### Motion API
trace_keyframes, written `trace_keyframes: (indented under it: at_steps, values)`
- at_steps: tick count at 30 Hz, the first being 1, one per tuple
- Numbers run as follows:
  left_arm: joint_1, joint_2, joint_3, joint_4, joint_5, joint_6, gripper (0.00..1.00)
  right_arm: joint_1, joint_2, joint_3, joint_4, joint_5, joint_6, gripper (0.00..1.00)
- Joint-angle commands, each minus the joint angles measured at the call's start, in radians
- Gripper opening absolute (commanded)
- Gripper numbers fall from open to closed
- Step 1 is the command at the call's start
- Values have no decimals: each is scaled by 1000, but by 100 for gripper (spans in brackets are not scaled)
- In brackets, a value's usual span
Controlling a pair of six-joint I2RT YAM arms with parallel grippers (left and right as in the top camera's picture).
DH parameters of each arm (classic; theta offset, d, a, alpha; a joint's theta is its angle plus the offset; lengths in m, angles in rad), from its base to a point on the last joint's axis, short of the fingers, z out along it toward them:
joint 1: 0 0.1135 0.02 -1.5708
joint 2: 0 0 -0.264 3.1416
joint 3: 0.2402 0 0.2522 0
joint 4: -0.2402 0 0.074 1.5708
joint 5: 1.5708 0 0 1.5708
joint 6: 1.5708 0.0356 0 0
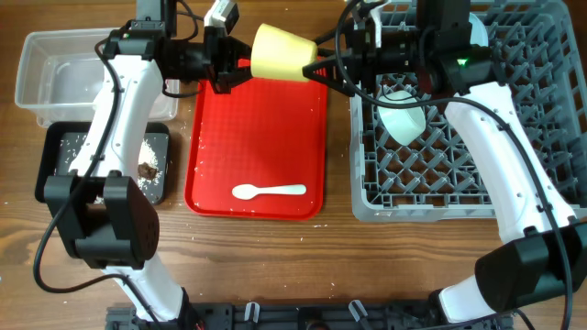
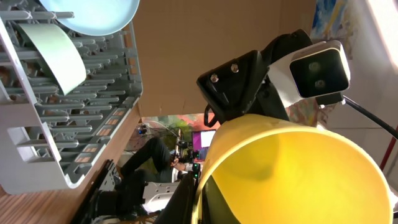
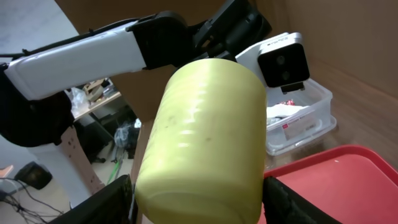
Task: Sort waste into correct bins and load items into the dishwasher rack
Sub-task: 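Hold the yellow cup with both grippers above the red tray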
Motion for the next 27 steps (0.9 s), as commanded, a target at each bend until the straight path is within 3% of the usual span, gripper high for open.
trace_keyframes:
  at_steps: [1,12,22,27]
  values:
    - [-3,-26,11,3,17,-2,4,19,10,-4,6,-84,-20,68]
    - [-3,-26,11,3,17,-2,4,50,10,-4,6,-54,-20,62]
    - [-5,-26,11,3,17,-2,4,98,10,-4,6,18,-19,62]
    - [-6,-26,11,3,17,-2,4,98,10,-4,6,29,-18,74]
